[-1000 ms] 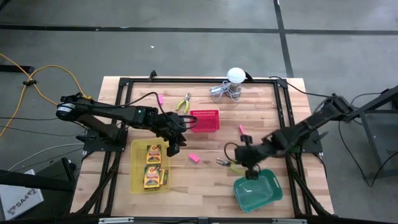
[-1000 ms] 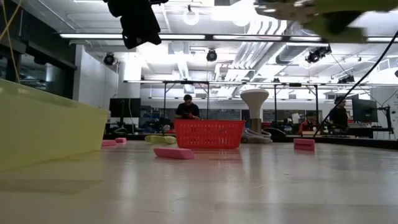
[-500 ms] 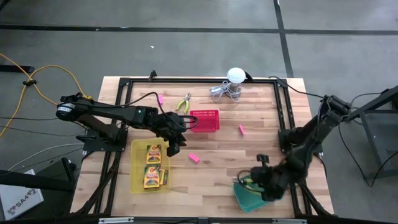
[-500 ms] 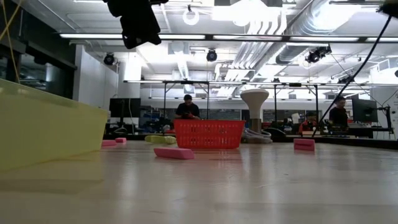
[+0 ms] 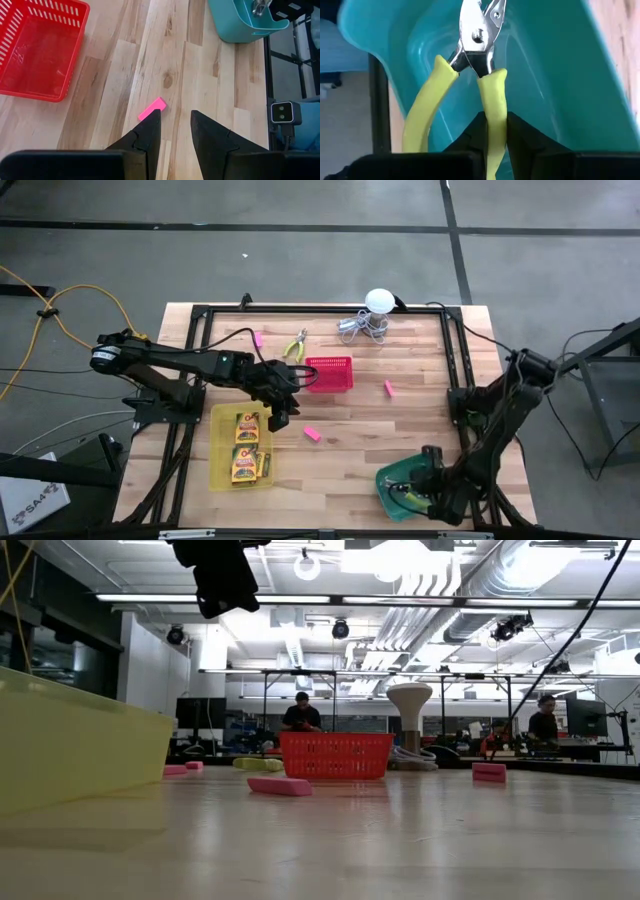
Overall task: Pick & Place School Supplies
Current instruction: Put the green paper puncher into the blue bin
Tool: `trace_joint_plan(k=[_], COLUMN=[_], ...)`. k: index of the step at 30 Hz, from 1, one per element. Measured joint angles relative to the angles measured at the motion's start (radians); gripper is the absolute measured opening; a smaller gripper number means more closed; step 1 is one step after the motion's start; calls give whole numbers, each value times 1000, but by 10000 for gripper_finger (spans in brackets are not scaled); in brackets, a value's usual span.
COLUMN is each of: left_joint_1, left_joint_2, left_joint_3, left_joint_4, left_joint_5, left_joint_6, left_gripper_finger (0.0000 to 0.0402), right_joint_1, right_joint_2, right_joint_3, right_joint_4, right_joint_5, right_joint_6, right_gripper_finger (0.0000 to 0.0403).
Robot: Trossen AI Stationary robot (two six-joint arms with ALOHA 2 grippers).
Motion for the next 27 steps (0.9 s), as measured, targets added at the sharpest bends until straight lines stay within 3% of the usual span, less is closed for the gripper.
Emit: trace_joint_plan(k=[12,27], left_joint_1=[0,0], left_joint_2=[0,0], left_joint_3=[0,0], left_joint_4=[8,8], left_joint_5=[0,0], left_joint_6=[0,0], left_gripper_finger=[102,102], right_joint_1=[-8,-8], right_joint_2=[142,151], right_joint_3=[0,0], right_joint_4=[-13,-4], right_joint_5=[-23,-37], right_joint_6=[-27,-31], right_gripper_finger=[44,84])
